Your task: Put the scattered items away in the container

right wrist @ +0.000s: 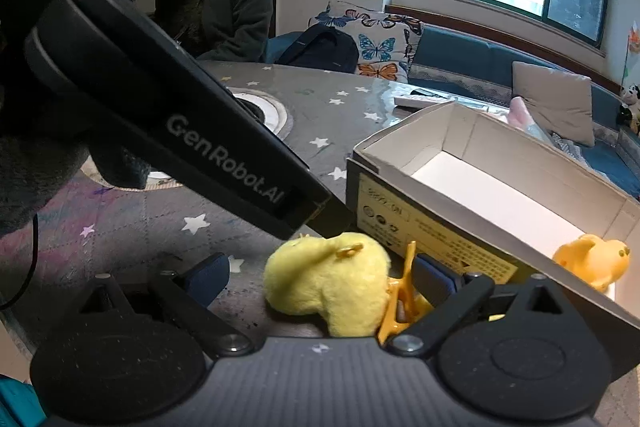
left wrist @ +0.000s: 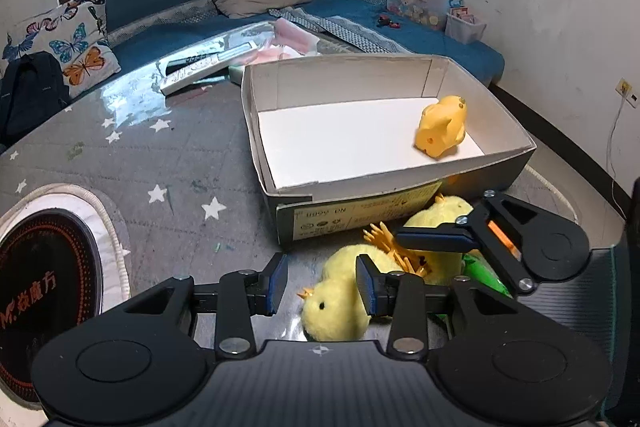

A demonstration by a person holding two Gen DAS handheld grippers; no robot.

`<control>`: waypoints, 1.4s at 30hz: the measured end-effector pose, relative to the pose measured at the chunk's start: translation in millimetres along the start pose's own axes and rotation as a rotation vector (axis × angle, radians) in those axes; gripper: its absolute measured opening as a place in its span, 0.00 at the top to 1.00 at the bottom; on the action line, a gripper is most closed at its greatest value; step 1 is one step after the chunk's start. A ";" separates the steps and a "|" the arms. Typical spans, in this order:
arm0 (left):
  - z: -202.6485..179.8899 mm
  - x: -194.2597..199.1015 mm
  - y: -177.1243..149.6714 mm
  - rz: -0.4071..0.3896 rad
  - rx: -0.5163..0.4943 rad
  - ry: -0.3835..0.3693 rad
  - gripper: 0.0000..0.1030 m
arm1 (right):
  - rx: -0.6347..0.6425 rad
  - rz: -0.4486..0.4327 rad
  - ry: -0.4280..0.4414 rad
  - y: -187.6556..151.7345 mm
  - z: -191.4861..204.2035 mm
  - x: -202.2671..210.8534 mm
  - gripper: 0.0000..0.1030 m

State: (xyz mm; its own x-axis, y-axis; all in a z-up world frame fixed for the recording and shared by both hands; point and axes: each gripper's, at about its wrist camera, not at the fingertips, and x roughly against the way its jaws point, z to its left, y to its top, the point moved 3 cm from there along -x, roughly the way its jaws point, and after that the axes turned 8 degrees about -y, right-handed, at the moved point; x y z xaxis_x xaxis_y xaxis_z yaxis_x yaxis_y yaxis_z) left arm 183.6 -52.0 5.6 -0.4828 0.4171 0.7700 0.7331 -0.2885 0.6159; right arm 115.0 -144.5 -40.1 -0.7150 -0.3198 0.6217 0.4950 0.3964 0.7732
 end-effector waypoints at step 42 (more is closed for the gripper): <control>4.0 -5.3 -21.5 0.106 -0.043 -0.071 0.66 | 0.011 -0.005 0.024 -19.7 0.8 30.8 0.02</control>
State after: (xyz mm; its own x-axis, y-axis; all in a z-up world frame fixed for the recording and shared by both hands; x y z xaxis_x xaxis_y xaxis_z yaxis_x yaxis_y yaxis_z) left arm 172.3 -44.5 -12.5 -0.3677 0.4416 0.8184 0.7564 -0.3700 0.5394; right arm 82.8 -161.4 -36.3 -0.7050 -0.3426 0.6209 0.4862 0.4038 0.7749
